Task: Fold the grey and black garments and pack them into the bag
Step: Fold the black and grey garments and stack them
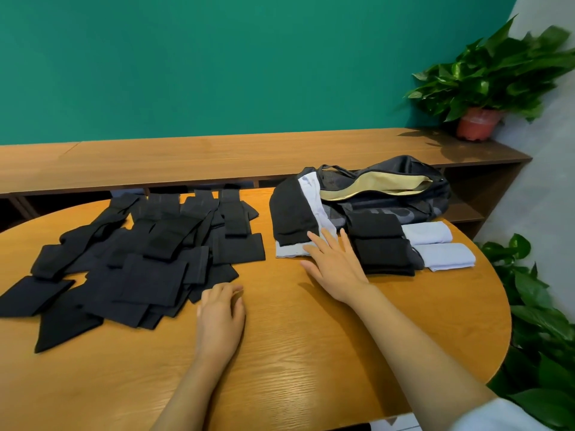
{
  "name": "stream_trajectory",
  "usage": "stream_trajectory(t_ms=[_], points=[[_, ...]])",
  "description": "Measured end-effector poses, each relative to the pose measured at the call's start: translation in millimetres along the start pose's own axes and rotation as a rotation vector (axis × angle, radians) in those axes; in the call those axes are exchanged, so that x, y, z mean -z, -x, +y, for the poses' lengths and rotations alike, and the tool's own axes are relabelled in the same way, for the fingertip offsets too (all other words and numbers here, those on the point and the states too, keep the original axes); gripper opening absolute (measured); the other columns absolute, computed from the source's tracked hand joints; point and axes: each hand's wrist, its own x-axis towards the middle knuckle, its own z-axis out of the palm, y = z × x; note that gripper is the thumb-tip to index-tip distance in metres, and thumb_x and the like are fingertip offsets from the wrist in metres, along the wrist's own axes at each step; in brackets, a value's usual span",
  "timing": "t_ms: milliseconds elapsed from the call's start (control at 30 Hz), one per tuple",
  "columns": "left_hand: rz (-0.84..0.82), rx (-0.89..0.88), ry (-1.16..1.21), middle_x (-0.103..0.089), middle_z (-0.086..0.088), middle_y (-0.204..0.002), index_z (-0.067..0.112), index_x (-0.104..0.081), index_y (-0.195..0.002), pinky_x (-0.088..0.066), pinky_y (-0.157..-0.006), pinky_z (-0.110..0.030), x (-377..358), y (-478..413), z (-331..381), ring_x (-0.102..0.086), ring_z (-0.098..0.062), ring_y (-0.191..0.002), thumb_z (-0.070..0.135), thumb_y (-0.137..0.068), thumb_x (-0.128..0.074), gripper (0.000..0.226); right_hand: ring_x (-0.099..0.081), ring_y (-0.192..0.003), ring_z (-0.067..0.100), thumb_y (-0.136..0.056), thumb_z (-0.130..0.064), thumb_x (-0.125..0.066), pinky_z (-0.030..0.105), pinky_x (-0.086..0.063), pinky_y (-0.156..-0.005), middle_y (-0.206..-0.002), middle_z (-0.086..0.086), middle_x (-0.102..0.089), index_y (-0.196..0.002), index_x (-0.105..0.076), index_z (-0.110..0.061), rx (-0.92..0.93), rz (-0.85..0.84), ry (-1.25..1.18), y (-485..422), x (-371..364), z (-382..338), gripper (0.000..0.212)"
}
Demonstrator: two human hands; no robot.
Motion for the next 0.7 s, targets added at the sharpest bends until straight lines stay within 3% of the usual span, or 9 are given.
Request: stream_trajectory(t_ms=[100,367,500,567,700], points=[[-0.005,-0.003,0.002,-0.057,0.009,-0.115,0.019,-0.063,-0.116,-0.029,-0.095,-0.026,-0.7,-0.8,-0.9,-0.042,-0.01,-0.11,0.016,-0.095,-0.056,0.023,-0.004,-0.15,0.019,-0.101,-0.057,-0.016,0.051,0.007,-0.119,-0.161,-0.003,-0.021,-0.142,-0.047,-0.027,-0.003,-0.04,-0.021,-18.0,-3.9,-7.3,0.059],[0.004,-0.016,0.003,-0.056,0.01,-0.115,0.019,-0.064,-0.115,-0.027,-0.096,-0.024,-0.7,-1.0,-1.4,-0.042,-0.009,-0.108,0.017,-0.096,-0.054,0.021,-0.021,-0.145,0.015,-0.103,-0.05,-0.023,0.042,0.002,-0.119,-0.153,-0.001,-0.037,-0.147,-0.038,-0.016,-0.081,-0.084,-0.148,-28.7,-4.3,-10.3,0.056],[0.003,-0.023,-0.001,-0.055,0.01,-0.116,0.019,-0.063,-0.116,-0.029,-0.098,-0.025,0.2,-0.4,-0.5,-0.041,-0.009,-0.11,0.017,-0.097,-0.053,0.022,-0.017,-0.147,0.013,-0.103,-0.049,-0.023,0.041,0.002,-0.119,-0.155,-0.004,-0.033,-0.147,-0.04,-0.018,-0.062,-0.075,-0.168,-24.6,-7.5,-9.8,0.056],[0.002,-0.022,-0.005,-0.055,0.01,-0.116,0.019,-0.064,-0.116,-0.029,-0.098,-0.026,0.3,0.1,-0.3,-0.041,-0.009,-0.11,0.017,-0.097,-0.053,0.022,-0.017,-0.147,0.014,-0.103,-0.049,-0.024,0.042,-0.003,-0.12,-0.157,-0.003,-0.03,-0.143,-0.045,-0.021,-0.051,-0.081,-0.183,-24.6,-8.3,-9.6,0.053],[0.001,-0.024,-0.014,-0.055,0.01,-0.115,0.019,-0.064,-0.116,-0.028,-0.097,-0.024,0.6,0.8,0.6,-0.041,-0.009,-0.11,0.017,-0.097,-0.053,0.022,-0.031,-0.14,0.021,-0.103,-0.05,-0.026,0.045,-0.028,-0.112,-0.159,0.001,-0.026,-0.139,-0.049,-0.023,-0.109,-0.132,-0.237,-32.0,-6.9,-11.6,0.05]])
